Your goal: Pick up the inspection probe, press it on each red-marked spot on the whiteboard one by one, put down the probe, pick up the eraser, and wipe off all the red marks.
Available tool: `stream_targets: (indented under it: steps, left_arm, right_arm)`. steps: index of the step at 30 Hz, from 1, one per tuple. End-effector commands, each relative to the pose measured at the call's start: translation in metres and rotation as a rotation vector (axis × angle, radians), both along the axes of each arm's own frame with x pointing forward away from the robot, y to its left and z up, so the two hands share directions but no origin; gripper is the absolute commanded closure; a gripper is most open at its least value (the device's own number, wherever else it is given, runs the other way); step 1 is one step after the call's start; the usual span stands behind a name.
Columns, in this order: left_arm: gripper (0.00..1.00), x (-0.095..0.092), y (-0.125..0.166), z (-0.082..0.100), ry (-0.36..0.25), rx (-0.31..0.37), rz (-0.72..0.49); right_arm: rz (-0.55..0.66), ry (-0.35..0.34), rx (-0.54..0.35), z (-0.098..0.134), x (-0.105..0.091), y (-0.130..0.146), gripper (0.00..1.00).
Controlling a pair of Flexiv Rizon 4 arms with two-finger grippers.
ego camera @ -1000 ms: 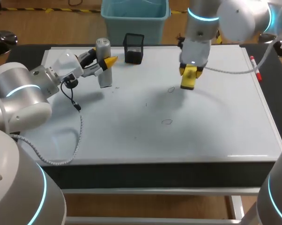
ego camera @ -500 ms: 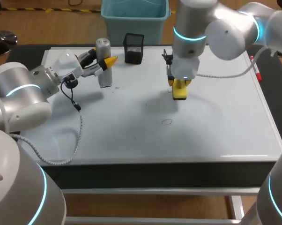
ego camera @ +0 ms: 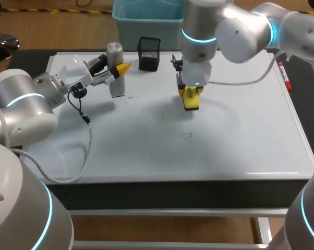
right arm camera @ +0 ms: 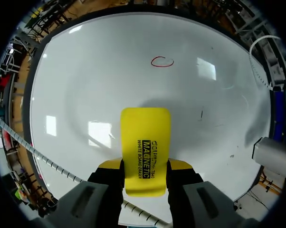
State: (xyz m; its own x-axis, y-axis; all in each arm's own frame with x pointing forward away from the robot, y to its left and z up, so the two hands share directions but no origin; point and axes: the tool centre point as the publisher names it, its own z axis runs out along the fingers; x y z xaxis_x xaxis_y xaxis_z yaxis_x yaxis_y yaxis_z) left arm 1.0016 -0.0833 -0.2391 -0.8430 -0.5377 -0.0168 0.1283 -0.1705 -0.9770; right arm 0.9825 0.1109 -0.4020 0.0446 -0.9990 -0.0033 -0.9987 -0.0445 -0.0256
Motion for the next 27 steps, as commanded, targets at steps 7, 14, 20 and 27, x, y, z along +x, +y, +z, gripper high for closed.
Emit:
stream_targets:
  steps: [7, 14, 20, 27]
  left_arm:
    - [1.00, 0.000, -0.001, 0.001, -0.001, 0.000, 0.004]
    - [1.00, 0.000, -0.001, 0.001, -0.001, 0.000, 0.004]
    - [1.00, 0.000, -0.001, 0.001, -0.001, 0.000, 0.004]
    - [1.00, 0.000, -0.001, 0.001, -0.001, 0.000, 0.004]
  right_arm:
    - [0.019, 0.033, -0.012, -0.022, 0.010, 0.005, 1.00]
    - [0.016, 0.038, -0.014, -0.027, 0.014, 0.001, 1.00]
    - [-0.019, 0.054, -0.024, -0.034, 0.020, -0.011, 1.00]
    - [-0.070, 0.063, -0.037, -0.041, 0.029, -0.031, 1.00]
